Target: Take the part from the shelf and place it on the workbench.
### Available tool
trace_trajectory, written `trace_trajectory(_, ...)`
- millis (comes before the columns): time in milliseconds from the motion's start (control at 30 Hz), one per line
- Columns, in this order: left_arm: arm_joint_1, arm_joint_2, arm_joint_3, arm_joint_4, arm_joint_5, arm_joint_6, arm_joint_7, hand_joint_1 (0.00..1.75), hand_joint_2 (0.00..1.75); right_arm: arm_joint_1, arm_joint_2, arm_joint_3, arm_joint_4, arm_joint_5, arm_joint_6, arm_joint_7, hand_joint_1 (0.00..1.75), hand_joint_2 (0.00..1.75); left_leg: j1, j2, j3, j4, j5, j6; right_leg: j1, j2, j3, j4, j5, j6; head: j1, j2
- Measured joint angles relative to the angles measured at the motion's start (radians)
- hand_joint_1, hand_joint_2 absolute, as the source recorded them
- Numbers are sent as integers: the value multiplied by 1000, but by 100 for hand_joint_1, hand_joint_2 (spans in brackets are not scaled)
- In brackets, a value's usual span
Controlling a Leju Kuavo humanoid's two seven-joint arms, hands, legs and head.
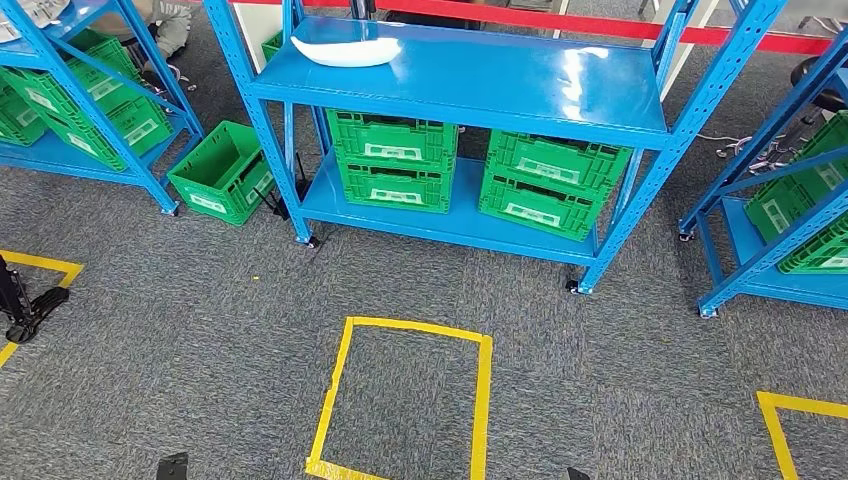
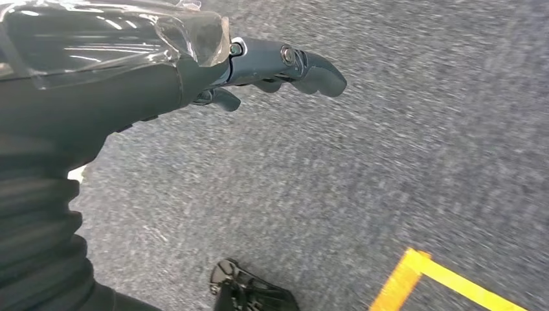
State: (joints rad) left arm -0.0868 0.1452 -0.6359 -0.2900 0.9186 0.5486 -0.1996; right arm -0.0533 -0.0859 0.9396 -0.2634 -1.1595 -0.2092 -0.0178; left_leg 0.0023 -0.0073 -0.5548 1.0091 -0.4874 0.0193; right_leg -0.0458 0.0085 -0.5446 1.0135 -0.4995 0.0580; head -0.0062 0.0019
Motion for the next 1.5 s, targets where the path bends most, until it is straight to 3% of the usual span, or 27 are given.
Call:
trace_trajectory(200,-18,23,25,-36,-84,3,-117,0,175,1,-3,3,2,8,1,-37,0,175,-2,0,-2,4,0,1,-4,0,-1,-1,3,0,0,0)
trace_trajectory(367,-40,42,46,-87,-131,21,-122,0,175,2,-2,7,2,10,-2,-37,0,175,-9,1,-5,9,-3,11,-10,1,0,-6,8,9,0,0)
trace_trajectory(433,-41,47,50,-99,-133,23,-123,0,87,3,-3,7,2,10,-2,-37,0,175,-7,2,3,-5,6,23,-9,0,1,-9,9,15,0,0)
trace_trajectory(500,-41,49,56,-111,-142,18,-138,0,0,2,-4,7,2,11,0,-37,0,175,-2,5,15,-24,18,36,-4,-2,-24,42,-19,6,1,0)
trace_trajectory(567,-41,49,66,-138,-175,-14,-170,0,0,2,-6,9,2,19,4,-32,0,175,-3,7,16,-29,22,41,1,-3,-92,178,-74,-10,3,0)
trace_trajectory(633,-41,51,88,-197,-245,-84,-174,0,0,2,-8,15,2,29,8,-21,0,175,-8,4,15,-29,22,42,7,-3,-145,276,-98,-13,3,0)
trace_trajectory(667,-41,51,104,-238,-290,-121,-159,0,0,1,-9,18,2,33,9,-16,0,175,-11,2,16,-28,21,42,10,-3,-145,268,-86,-9,3,0)
trace_trajectory(733,-40,48,143,-324,-377,-173,-119,0,0,-3,-13,24,2,38,12,-9,0,175,-13,-1,20,-27,19,38,15,-3,-92,143,-26,0,3,0)
trace_trajectory(800,-38,41,186,-393,-436,-192,-91,0,0,-9,-15,29,2,40,15,-6,0,175,-18,-1,22,-24,14,31,21,-4,-37,23,25,-9,3,0)
trace_trajectory(833,-35,37,206,-419,-455,-199,-83,0,0,-10,-15,30,2,41,16,-5,0,175,-20,0,21,-22,12,27,24,-4,-25,-4,35,-18,2,0)
trace_trajectory(967,-22,31,277,-482,-496,-222,-77,0,0,-9,-15,33,2,42,17,-2,0,175,-13,2,7,0,-6,9,20,-1,-25,-13,41,-45,2,0)
trace_trajectory(1033,-16,29,301,-500,-502,-226,-77,0,0,-11,-15,33,2,42,17,-2,0,175,-5,2,-37,89,-57,-6,15,-1,-24,-15,42,-57,1,0)
trace_trajectory(1100,-10,27,315,-511,-502,-239,-79,0,0,-12,-15,34,2,42,18,-2,0,175,4,2,-104,226,-112,-17,16,-1,-25,-14,41,-63,1,0)
trace_trajectory(1133,-5,26,320,-517,-496,-269,-82,0,0,-11,-15,34,2,42,19,0,0,175,8,3,-128,269,-120,-21,16,-1,-25,-14,41,-63,1,0)
trace_trajectory(1167,0,23,325,-529,-480,-326,-83,0,0,-11,-15,34,2,43,21,2,0,175,11,4,-135,274,-107,-24,16,-1,-24,-14,41,-63,1,0)
trace_trajectory(1200,4,21,330,-546,-456,-409,-81,0,0,-12,-15,34,2,45,24,6,0,175,15,4,-122,238,-76,-24,16,0,-23,-14,40,-63,1,0)
trace_trajectory(1267,5,12,339,-601,-396,-605,-59,0,0,-17,-16,38,2,52,33,16,0,175,18,5,-61,99,-3,-22,17,0,-21,-14,40,-60,1,0)
trace_trajectory(1300,4,5,339,-635,-364,-698,-39,0,0,-20,-16,40,2,55,36,19,0,175,17,4,-35,41,17,-20,19,0,-23,-13,40,-57,1,0)
trace_trajectory(1333,2,-3,335,-670,-329,-778,-15,0,0,-24,-15,43,2,58,38,22,0,175,14,4,-19,7,25,-17,22,0,-25,-13,41,-52,2,0)
trace_trajectory(1433,-8,-26,298,-782,-220,-961,52,0,0,-30,-13,53,2,71,38,27,0,175,9,5,-14,-10,26,0,22,-1,-33,-15,46,-33,2,0)
trace_trajectory(1500,-27,-34,258,-854,-166,-1037,76,0,0,-31,-11,58,2,78,42,33,0,87,10,6,-12,-19,35,17,21,-2,-52,20,26,-30,3,0)
